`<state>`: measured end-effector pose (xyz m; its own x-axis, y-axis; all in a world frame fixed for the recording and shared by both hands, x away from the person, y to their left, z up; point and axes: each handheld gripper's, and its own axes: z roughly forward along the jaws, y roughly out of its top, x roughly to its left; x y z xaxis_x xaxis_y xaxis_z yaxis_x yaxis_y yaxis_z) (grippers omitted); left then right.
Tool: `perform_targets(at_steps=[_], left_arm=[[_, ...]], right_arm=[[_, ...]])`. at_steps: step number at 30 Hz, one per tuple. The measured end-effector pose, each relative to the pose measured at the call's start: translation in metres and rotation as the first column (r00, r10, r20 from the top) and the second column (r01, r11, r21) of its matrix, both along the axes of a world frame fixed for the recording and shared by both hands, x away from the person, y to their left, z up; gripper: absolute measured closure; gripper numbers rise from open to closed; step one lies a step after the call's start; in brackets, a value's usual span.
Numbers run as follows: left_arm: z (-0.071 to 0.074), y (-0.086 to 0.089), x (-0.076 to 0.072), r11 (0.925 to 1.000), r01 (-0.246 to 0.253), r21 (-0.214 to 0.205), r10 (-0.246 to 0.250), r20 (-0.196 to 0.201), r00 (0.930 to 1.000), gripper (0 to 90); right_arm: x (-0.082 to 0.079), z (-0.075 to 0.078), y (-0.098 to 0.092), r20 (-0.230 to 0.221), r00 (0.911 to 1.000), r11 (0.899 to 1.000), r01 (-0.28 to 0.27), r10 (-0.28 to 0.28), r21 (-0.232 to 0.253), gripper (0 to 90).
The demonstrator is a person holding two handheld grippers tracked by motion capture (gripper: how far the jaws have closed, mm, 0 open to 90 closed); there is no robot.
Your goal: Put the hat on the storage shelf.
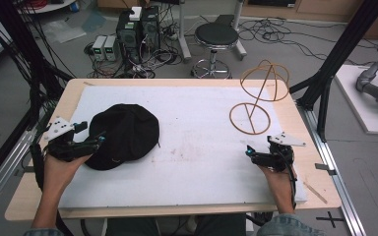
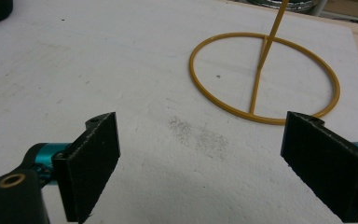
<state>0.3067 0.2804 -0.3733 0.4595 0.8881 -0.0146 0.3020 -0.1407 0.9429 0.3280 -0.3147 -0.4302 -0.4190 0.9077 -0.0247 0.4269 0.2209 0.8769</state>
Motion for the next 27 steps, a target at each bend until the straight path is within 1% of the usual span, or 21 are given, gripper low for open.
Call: perform_targets(at_steps=[3, 5, 7, 11, 14, 16, 18, 20, 22, 24, 25, 26, 27], left_arm=[[0.001, -0.001, 0.0, 1.0, 0.003, 0.003, -0.003, 0.004, 1.0, 21.5], [0.002, -0.001, 0.0, 1.0, 0.005, 0.002, -0.005, 0.01, 0.9999, 21.4], [0.002, -0.002, 0.0, 0.9999, 0.009, -0.005, -0.009, 0.013, 0.9999, 21.4], [0.002, -0.004, 0.003, 0.9999, 0.01, -0.008, -0.01, 0.02, 0.9997, 21.4], [0.004, -0.011, 0.006, 0.9997, 0.025, -0.007, -0.025, 0.029, 0.9993, 21.4], [0.004, -0.014, 0.008, 0.9996, 0.026, -0.005, -0.026, 0.031, 0.9992, 21.4], [0.004, -0.017, 0.01, 0.9994, 0.032, -0.008, -0.032, 0.03, 0.999, 21.4], [0.004, -0.024, 0.016, 0.9994, 0.034, 0.004, -0.034, 0.034, 0.9988, 21.4], [0.004, -0.027, 0.018, 0.9992, 0.039, 0.006, -0.04, 0.032, 0.9987, 21.4], [0.005, -0.033, 0.022, 0.9989, 0.041, 0.022, -0.042, 0.027, 0.9988, 21.4], [0.006, -0.037, 0.025, 0.9985, 0.046, 0.029, -0.047, 0.03, 0.9984, 21.4], [0.006, -0.044, 0.028, 0.9978, 0.053, 0.041, -0.054, 0.024, 0.9983, 21.4], [0.006, -0.044, 0.028, 0.9978, 0.053, 0.041, -0.054, 0.024, 0.9983, 21.4]], right_arm=[[0.0, 0.0, 0.0, 0.004, 1.0, 1.0, -0.005, 0.005, -0.004, 11.4], [0.0, 0.0, 0.0, -0.002, 1.0, 1.0, -0.002, 0.002, 0.003, 11.4], [0.0, 0.0, -0.001, 0.004, 1.0, 1.0, -0.001, 0.001, 0.006, 11.4], [-0.002, 0.0, -0.001, -0.003, 1.0, 1.0, -0.008, 0.008, 0.002, 11.4], [-0.004, 0.0, -0.001, -0.003, 1.0, 1.0, -0.008, 0.008, 0.0, 11.4], [-0.004, 0.0, -0.001, -0.003, 1.0, 1.0, -0.009, 0.009, -0.002, 11.4], [-0.005, 0.0, 0.0, -0.004, 1.0, 1.0, -0.007, 0.007, 0.006, 11.4], [-0.008, 0.002, 0.002, 0.003, 1.0, 1.0, -0.009, 0.009, 0.006, 11.4], [-0.009, 0.001, 0.001, 0.005, 0.9999, 1.0, -0.011, 0.011, 0.004, 11.4], [-0.011, 0.001, 0.001, 0.005, 0.9999, 1.0, -0.011, 0.011, 0.007, 11.4], [-0.012, 0.001, 0.0, 0.005, 0.9999, 1.0, -0.014, 0.014, 0.006, 11.4], [-0.015, 0.0, -0.002, 0.005, 0.9999, 1.0, -0.014, 0.014, 0.0, 11.4], [-0.016, 0.0, -0.002, 0.004, 0.9999, 1.0, -0.013, 0.013, 0.003, 11.4]])
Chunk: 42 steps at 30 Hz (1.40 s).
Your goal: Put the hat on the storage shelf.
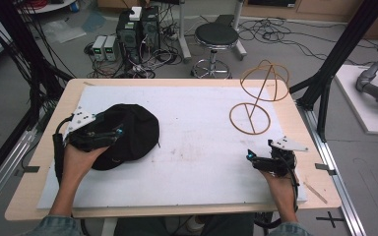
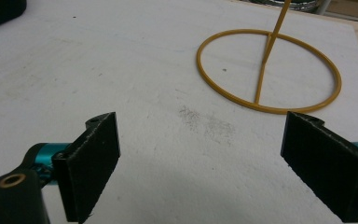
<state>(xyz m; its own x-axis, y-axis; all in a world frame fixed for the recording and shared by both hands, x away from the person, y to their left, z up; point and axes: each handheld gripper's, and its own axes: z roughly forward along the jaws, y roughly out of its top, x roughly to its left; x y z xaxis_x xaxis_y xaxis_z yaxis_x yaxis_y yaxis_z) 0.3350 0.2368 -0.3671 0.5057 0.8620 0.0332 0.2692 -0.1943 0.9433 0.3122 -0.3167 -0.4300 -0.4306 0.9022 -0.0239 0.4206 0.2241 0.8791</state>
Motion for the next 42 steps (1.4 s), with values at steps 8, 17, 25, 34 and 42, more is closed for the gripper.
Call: perform_targets(at_steps=[8, 17, 25, 34, 42], left_arm=[[0.002, -0.017, 0.017, 0.9999, 0.01, -0.009, -0.01, -0.018, 0.9998, 21.2], [0.0, -0.028, 0.034, 0.9999, 0.006, 0.01, -0.005, -0.045, 0.999, 21.3], [-0.008, -0.034, 0.044, 0.9963, -0.022, 0.084, 0.03, -0.102, 0.9943, 26.5], [-0.012, -0.036, 0.047, 0.9925, -0.039, 0.115, 0.055, -0.142, 0.9883, 37.9], [-0.014, -0.037, 0.047, 0.9893, -0.034, 0.142, 0.06, -0.182, 0.9815, 60.4]], right_arm=[[-0.009, 0.001, -0.005, 0.004, 1.0, 1.0, -0.009, 0.009, 0.007, 11.4], [-0.015, 0.004, -0.001, 0.01, 0.9997, 1.0, -0.02, 0.02, 0.007, 11.5], [-0.016, 0.003, 0.001, 0.014, 0.9992, 0.999, -0.036, 0.036, -0.009, 11.6], [-0.016, 0.003, 0.001, 0.012, 0.9993, 0.999, -0.035, 0.035, -0.008, 11.7], [-0.017, 0.003, 0.001, 0.015, 0.9993, 0.999, -0.034, 0.034, -0.005, 11.7]])
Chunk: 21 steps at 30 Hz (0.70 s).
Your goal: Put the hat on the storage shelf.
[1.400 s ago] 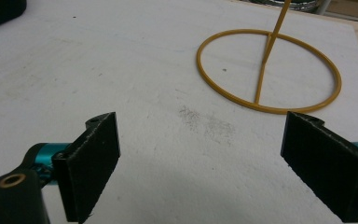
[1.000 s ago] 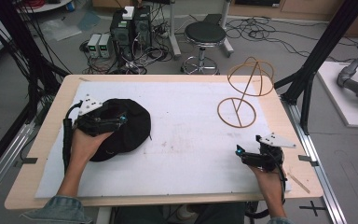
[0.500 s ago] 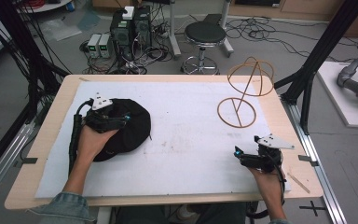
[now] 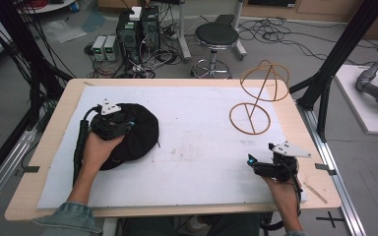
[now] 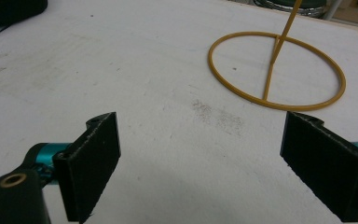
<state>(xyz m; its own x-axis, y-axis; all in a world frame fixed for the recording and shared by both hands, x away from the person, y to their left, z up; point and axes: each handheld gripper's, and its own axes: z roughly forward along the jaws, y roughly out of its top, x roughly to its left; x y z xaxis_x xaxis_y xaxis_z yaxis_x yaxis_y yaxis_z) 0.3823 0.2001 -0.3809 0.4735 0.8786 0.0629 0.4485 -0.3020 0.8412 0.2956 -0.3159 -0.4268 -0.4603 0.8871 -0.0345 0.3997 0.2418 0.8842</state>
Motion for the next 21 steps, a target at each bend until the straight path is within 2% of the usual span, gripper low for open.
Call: perform_targets(at_steps=[6, 13, 21], left_arm=[[-0.001, 0.0, 0.0, 0.9999, -0.001, 0.01, 0.002, -0.021, 0.9998, 75.3], [0.0, 0.001, -0.002, 0.9998, 0.016, 0.011, -0.016, -0.011, 0.9998, 80.4], [0.01, 0.007, -0.009, 0.9966, 0.047, -0.068, -0.044, 0.04, 0.9982, 81.4]], right_arm=[[0.0, 0.0, 0.001, 0.002, 1.0, 1.0, -0.004, 0.004, -0.005, 11.7], [0.0, 0.0, 0.001, 0.002, 1.0, 1.0, -0.005, 0.005, -0.006, 11.8], [0.0, 0.0, 0.0, 0.003, 1.0, 1.0, -0.002, 0.002, -0.005, 11.8]])
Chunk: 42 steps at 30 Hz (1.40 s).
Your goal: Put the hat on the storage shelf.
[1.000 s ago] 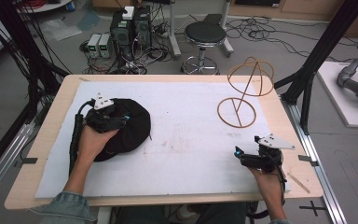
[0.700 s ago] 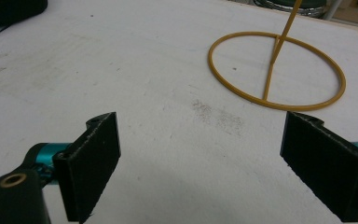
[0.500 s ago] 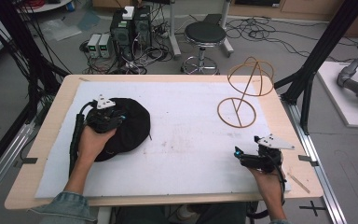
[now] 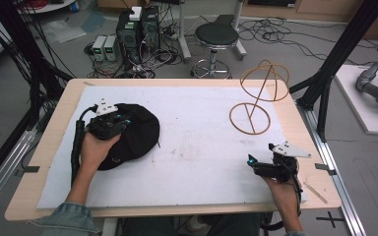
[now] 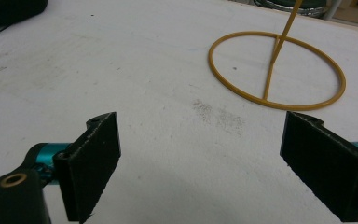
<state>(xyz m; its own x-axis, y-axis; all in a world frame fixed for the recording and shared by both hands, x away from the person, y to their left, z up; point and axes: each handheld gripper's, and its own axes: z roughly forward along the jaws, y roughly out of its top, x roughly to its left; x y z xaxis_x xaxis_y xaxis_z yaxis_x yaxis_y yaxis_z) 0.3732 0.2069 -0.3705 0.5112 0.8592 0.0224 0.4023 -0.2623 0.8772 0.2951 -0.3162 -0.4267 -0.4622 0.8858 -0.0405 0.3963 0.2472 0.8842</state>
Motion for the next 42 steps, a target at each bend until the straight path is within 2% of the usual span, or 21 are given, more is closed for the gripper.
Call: perform_targets(at_steps=[8, 12, 16, 17, 19, 20, 27, 29, 36, 40, 42], left_arm=[[0.015, -0.002, -0.01, 0.9998, 0.02, -0.003, -0.02, 0.059, 0.9981, 82.1], [0.024, -0.004, -0.016, 0.9987, 0.043, -0.026, -0.04, 0.09, 0.9951, 82.1], [0.036, -0.009, -0.025, 0.9935, 0.091, -0.067, -0.081, 0.147, 0.9859, 82.1], [0.036, -0.009, -0.025, 0.9935, 0.091, -0.067, -0.081, 0.147, 0.9859, 82.1], [0.042, -0.011, -0.029, 0.991, 0.111, -0.075, -0.098, 0.164, 0.9815, 82.1], [0.046, -0.015, -0.032, 0.9877, 0.132, -0.084, -0.115, 0.18, 0.9769, 82.1], [0.063, -0.029, -0.039, 0.9829, 0.164, -0.084, -0.143, 0.213, 0.9665, 82.1], [0.067, -0.032, -0.038, 0.9808, 0.174, -0.088, -0.151, 0.223, 0.9631, 82.1], [0.086, -0.04, -0.033, 0.9749, 0.192, -0.112, -0.161, 0.24, 0.9574, 82.1], [0.102, -0.047, -0.028, 0.9731, 0.202, -0.112, -0.168, 0.257, 0.9518, 82.0], [0.111, -0.053, -0.026, 0.9738, 0.206, -0.097, -0.173, 0.269, 0.9475, 82.1]], right_arm=[[0.0, 0.0, -0.001, -0.003, 1.0, 1.0, 0.001, -0.001, 0.006, 11.9], [-0.001, 0.0, -0.001, -0.005, 1.0, 1.0, 0.001, -0.001, 0.009, 11.9], [0.0, 0.0, -0.002, -0.001, 1.0, 1.0, 0.003, -0.003, 0.013, 11.9], [0.0, -0.001, -0.003, -0.003, 1.0, 1.0, 0.002, -0.002, 0.011, 12.0], [0.001, -0.001, -0.003, -0.004, 1.0, 1.0, 0.001, -0.001, 0.009, 11.9], [0.001, -0.001, -0.003, -0.004, 1.0, 1.0, 0.0, 0.0, 0.011, 12.0], [0.001, -0.001, -0.006, -0.007, 1.0, 1.0, 0.005, -0.005, 0.028, 12.0], [0.001, -0.001, -0.006, -0.008, 1.0, 0.999, 0.006, -0.005, 0.033, 12.0], [0.004, -0.001, -0.006, -0.004, 1.0, 0.999, -0.002, 0.002, 0.037, 12.0], [0.005, -0.001, -0.007, -0.005, 1.0, 0.999, -0.003, 0.003, 0.043, 12.0], [0.006, -0.001, -0.007, -0.006, 1.0, 0.999, 0.001, -0.001, 0.053, 12.0]])
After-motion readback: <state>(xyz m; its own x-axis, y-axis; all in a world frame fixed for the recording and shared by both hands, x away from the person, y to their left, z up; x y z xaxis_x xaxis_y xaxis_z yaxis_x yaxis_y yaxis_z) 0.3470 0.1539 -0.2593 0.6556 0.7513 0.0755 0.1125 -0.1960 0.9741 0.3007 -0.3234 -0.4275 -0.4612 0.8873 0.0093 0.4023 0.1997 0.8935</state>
